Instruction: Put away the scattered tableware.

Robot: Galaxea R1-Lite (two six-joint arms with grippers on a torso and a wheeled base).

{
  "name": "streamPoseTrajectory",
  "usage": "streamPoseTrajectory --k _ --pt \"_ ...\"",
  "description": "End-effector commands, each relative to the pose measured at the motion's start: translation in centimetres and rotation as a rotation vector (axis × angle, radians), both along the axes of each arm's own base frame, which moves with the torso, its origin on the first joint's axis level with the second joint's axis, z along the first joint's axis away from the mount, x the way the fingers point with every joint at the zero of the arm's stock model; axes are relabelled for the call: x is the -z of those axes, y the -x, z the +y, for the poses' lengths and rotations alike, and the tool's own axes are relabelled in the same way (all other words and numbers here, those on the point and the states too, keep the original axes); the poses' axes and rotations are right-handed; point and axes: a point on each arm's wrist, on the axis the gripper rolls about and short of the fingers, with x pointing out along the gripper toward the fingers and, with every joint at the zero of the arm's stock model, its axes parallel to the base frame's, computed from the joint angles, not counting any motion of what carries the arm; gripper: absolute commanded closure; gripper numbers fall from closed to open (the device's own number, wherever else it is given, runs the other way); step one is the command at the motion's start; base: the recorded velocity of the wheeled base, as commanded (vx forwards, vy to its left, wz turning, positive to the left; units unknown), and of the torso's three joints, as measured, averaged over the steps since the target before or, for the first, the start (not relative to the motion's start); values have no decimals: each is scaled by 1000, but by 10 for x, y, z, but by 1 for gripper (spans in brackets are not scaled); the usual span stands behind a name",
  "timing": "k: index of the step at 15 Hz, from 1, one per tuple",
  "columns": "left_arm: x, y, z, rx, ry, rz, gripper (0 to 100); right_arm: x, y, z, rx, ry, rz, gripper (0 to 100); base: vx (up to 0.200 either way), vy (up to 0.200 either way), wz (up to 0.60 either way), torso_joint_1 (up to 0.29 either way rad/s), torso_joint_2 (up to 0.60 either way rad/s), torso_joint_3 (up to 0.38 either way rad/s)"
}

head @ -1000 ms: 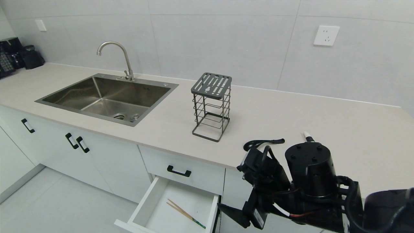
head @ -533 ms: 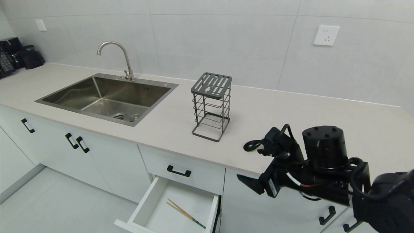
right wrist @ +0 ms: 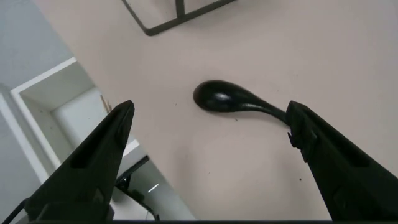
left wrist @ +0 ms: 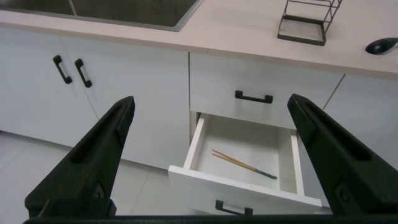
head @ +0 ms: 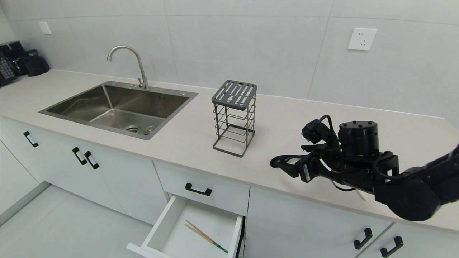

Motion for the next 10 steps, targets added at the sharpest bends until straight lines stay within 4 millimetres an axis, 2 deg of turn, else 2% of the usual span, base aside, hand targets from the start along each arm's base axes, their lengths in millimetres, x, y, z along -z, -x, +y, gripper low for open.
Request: streamPoseTrajectory --k 1,5,10 --pt "0 0 0 0 0 1 0 27 -22 12 15 30 30 0 0 0 0 0 0 0" --pt "0 0 0 0 0 1 0 52 -30 12 38 62 76 0 0 0 0 0 0 0" --pt "0 0 0 0 0 1 0 55 -42 16 65 71 57 0 0 0 0 0 0 0"
